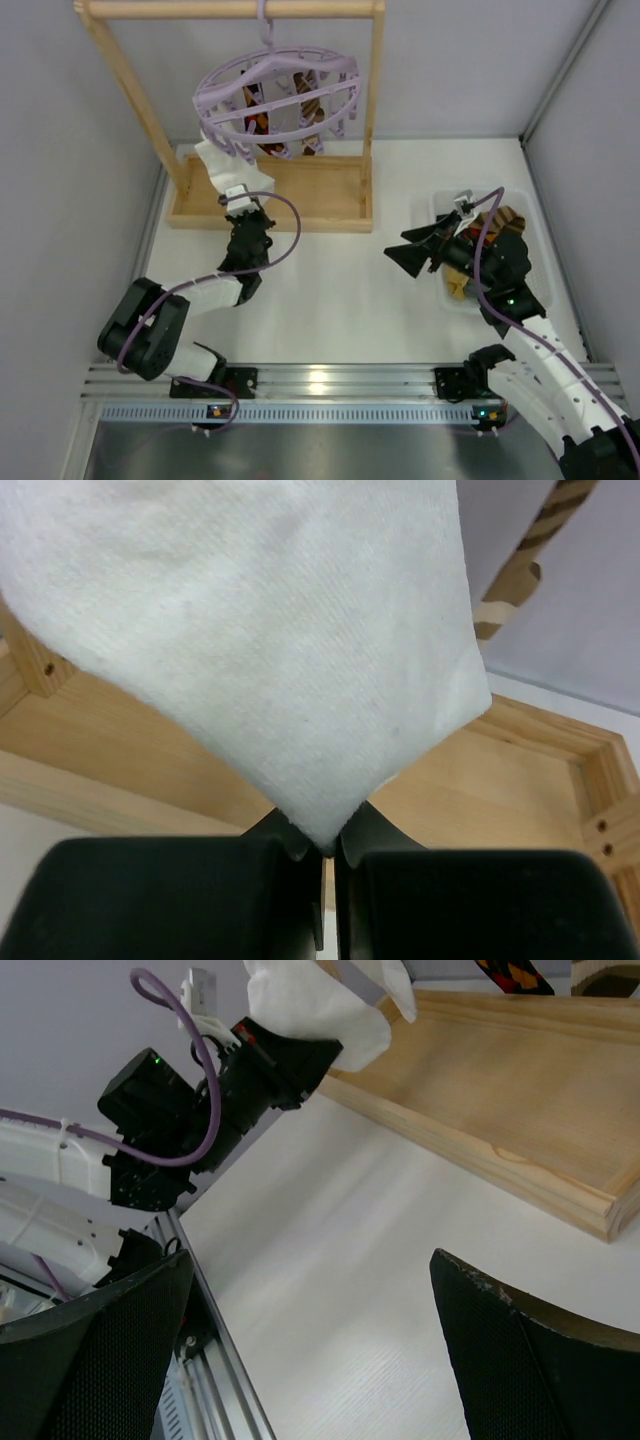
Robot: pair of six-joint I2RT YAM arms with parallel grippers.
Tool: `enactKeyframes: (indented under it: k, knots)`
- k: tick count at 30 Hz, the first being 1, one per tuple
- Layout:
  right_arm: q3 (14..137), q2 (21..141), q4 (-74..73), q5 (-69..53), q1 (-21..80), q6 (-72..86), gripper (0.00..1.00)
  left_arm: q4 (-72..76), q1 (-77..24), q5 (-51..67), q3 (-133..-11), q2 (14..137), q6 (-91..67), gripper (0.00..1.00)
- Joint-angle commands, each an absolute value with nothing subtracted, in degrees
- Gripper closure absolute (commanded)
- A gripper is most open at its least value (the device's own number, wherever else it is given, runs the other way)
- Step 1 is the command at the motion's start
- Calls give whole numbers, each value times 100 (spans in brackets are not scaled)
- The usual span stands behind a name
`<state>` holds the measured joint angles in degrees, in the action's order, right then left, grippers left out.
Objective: Remove the socks clipped to the hanger
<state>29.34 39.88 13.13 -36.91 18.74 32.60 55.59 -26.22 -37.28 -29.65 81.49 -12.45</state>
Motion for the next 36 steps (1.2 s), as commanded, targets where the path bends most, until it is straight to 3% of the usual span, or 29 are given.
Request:
enactKeyframes:
  k: [1,12,23,29,36]
  knots:
    - [3322,3719,1187,-3595,1978,3225,3,5959,-3275,-4551,-2751,7902,-959,100]
    - [3752,3226,484,-3437,1995,3340,5,5590,-4991,-5941,-3348,8042,420,100]
    - [5518,4060,-887,-3235,2030,3007,11,5546,-6345,-7268,-4376,8718,1661,100]
    - [6766,4806,-2079,-2287,2539,2454,13,5546,-6478,-7435,-4798,9096,2030,100]
    - [8295,6246,-3146,313,4322,1776,13,5546,-6478,-7216,-5475,9764,2461,100]
